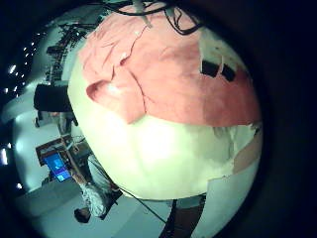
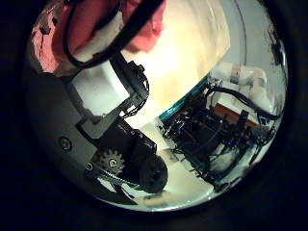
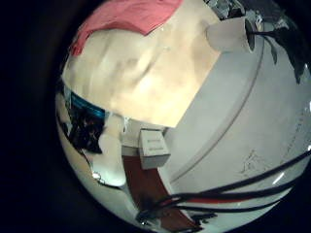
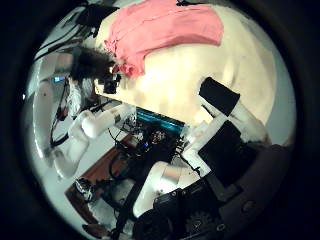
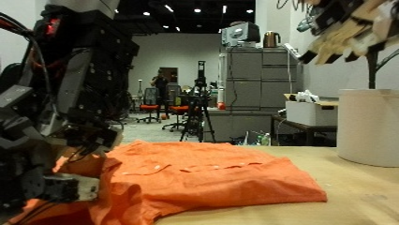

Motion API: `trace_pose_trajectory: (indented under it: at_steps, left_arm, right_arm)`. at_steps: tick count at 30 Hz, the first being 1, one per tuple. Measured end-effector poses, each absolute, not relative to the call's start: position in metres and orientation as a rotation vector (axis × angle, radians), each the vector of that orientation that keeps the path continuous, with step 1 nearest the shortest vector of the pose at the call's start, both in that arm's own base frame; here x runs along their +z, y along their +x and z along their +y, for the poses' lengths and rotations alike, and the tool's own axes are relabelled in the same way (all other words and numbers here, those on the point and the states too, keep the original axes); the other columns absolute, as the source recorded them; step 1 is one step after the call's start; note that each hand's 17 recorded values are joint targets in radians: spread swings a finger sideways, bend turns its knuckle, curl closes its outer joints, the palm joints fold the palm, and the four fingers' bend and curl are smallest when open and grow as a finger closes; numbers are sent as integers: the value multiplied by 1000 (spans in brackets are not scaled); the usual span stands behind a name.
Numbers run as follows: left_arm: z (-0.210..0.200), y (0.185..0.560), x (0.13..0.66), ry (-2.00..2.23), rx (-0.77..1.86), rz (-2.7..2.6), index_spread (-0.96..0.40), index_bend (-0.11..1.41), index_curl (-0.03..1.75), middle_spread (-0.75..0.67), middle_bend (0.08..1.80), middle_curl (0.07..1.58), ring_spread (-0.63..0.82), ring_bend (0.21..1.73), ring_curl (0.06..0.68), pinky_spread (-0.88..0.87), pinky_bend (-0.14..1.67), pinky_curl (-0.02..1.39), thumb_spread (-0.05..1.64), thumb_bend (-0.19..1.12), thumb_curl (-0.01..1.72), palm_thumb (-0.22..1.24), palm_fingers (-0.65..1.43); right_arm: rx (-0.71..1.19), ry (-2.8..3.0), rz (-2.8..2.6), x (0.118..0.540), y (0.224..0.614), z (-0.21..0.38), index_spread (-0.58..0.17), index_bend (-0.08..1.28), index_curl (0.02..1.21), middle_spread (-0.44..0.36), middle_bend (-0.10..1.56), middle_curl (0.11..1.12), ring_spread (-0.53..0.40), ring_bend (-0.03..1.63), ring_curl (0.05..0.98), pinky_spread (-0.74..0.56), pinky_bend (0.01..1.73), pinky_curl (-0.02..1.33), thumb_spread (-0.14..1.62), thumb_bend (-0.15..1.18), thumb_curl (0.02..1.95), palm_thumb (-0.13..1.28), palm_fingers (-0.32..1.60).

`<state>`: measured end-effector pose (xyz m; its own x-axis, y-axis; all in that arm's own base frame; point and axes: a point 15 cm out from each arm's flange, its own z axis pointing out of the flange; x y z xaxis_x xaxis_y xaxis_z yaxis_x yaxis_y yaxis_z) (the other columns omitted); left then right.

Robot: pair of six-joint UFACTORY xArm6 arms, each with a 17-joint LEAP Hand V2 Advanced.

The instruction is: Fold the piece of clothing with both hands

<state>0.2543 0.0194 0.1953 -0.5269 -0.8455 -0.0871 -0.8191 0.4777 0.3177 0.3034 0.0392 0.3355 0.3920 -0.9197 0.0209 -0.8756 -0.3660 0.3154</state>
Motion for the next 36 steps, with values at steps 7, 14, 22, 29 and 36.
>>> trace_pose_trajectory:
  at_steps: [7, 14, 22, 29, 36]
  left_arm:
    - [36, 250, 202, 1503, -466, -2618, -646, 477, 713, -587, 919, 565, -618, 767, 382, -796, 714, 426, 1051, -20, 304, 677, 1106]
    - [43, 250, 206, 1531, -449, -2611, -662, 456, 755, -583, 923, 562, -618, 755, 388, -795, 697, 431, 1050, -20, 300, 678, 1098]
    - [43, 248, 208, 1534, -442, -2598, -676, 430, 791, -579, 922, 561, -620, 745, 395, -793, 684, 438, 1050, -20, 298, 678, 1101]
    - [46, 247, 210, 1543, -442, -2589, -687, 414, 817, -578, 925, 561, -623, 733, 396, -798, 662, 440, 1049, -20, 297, 679, 1098]
    - [48, 246, 212, 1538, -443, -2588, -696, 398, 839, -579, 920, 558, -622, 726, 401, -802, 645, 442, 1049, -20, 296, 679, 1098]
  right_arm:
    - [-143, 2451, -1588, 283, 370, 54, -299, 172, 399, -46, 312, 374, 95, 419, 260, 169, 192, 181, 1040, -29, 352, 753, 436]
    - [-270, 2386, -1495, 205, 383, 64, -282, 171, 380, -53, 291, 375, -4, 437, 263, 104, 224, 204, 991, -34, 333, 679, 421]
    - [-245, 2385, -1406, 174, 388, 75, -284, 191, 395, -72, 278, 382, -79, 450, 262, 64, 200, 208, 957, -29, 327, 654, 463]
    - [-306, 2337, -1347, 163, 372, 76, -292, 197, 411, -85, 276, 395, -102, 431, 260, 60, 189, 210, 907, -39, 321, 591, 454]
    - [-340, 2301, -1329, 149, 356, 74, -290, 195, 425, -88, 277, 407, -106, 422, 257, 69, 187, 208, 909, -21, 327, 607, 459]
